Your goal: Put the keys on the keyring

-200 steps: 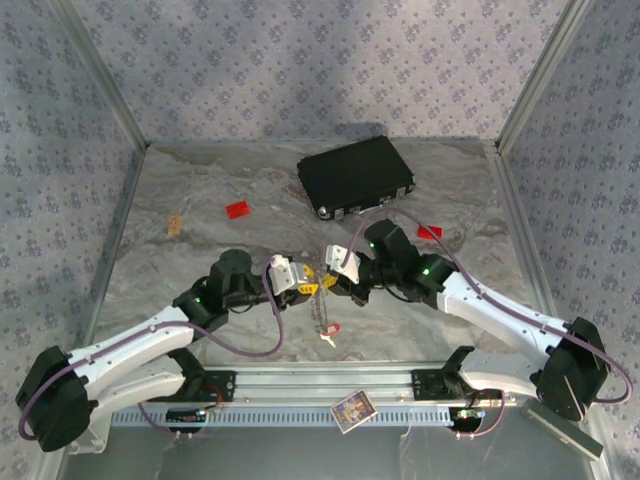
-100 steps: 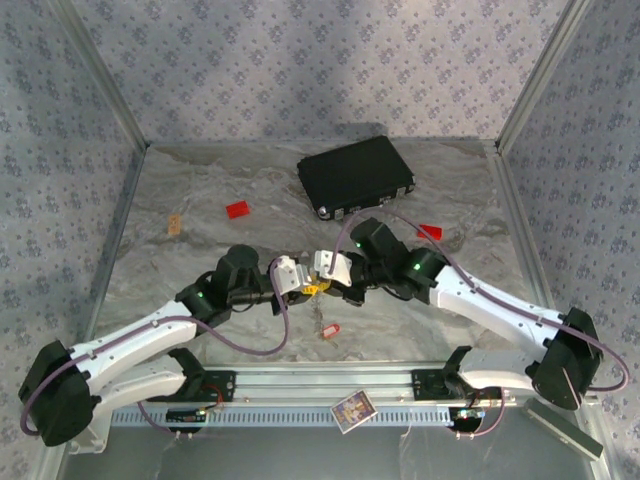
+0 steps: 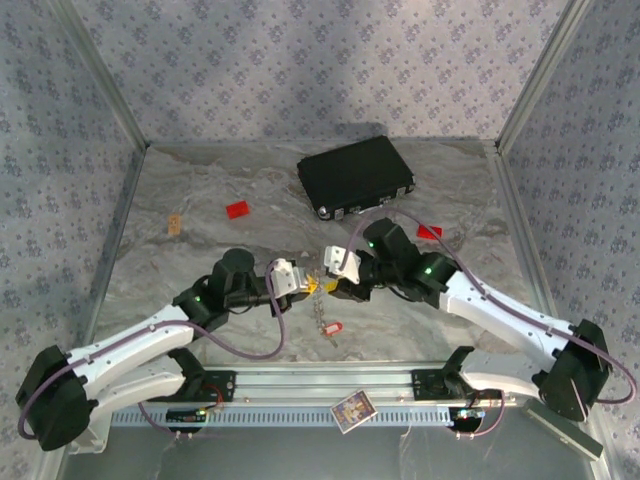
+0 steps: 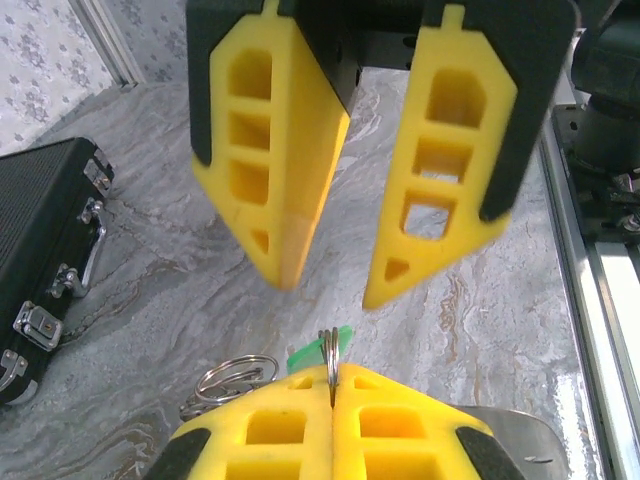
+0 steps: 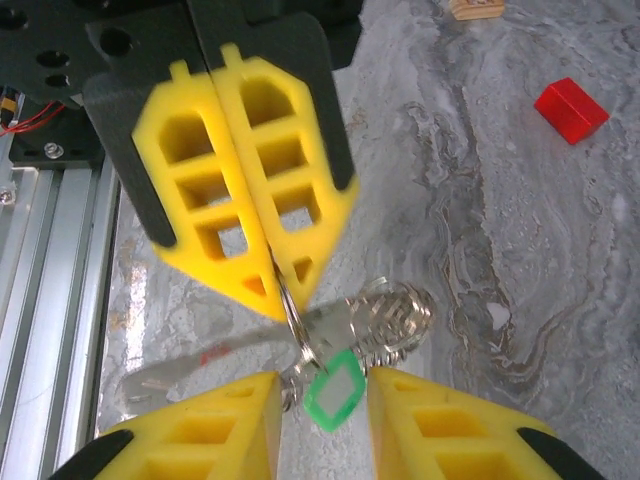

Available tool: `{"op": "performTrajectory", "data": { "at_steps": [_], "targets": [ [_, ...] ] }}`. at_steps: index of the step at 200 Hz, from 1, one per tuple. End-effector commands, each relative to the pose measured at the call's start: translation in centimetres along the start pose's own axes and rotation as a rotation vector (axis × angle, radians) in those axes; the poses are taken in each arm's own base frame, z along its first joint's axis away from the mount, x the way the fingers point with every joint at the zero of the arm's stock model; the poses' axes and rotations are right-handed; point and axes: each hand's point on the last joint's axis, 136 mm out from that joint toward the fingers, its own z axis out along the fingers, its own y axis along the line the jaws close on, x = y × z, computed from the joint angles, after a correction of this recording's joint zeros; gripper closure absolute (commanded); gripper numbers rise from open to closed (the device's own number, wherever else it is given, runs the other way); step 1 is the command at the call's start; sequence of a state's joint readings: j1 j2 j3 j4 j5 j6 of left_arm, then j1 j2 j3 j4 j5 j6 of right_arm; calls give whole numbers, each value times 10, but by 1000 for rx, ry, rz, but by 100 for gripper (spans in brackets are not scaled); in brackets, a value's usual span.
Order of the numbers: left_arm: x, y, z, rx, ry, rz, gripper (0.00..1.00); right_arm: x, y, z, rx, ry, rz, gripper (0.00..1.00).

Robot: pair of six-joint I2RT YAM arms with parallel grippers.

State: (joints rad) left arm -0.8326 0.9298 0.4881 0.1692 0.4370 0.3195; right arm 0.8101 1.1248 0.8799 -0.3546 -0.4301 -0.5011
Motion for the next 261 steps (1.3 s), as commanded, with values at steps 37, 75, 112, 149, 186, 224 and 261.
{"op": "performTrajectory", "data": {
  "at_steps": [37,75,112,149,186,224,261],
  "targets": [
    [-25,-1,-9,-30,-177,2,100,1,9,4,-47,-72,87,70],
    [-28,-2,-11,-30,-204,1,100,1,10,9,-66,-76,99,72],
    [-31,-4,-12,-16,-219,9,100,6,6,12,-42,-52,95,77],
    [-34,-6,-12,-6,-236,13,100,7,7,14,-51,-46,95,89],
    [-40,-6,-13,0,-262,24,100,5,9,18,-77,-47,98,97],
    [-42,-3,-14,-26,-272,40,100,10,9,20,-89,-14,101,100],
    [-40,-2,-13,-29,-263,43,100,7,7,13,-65,-25,89,86]
  ]
}}
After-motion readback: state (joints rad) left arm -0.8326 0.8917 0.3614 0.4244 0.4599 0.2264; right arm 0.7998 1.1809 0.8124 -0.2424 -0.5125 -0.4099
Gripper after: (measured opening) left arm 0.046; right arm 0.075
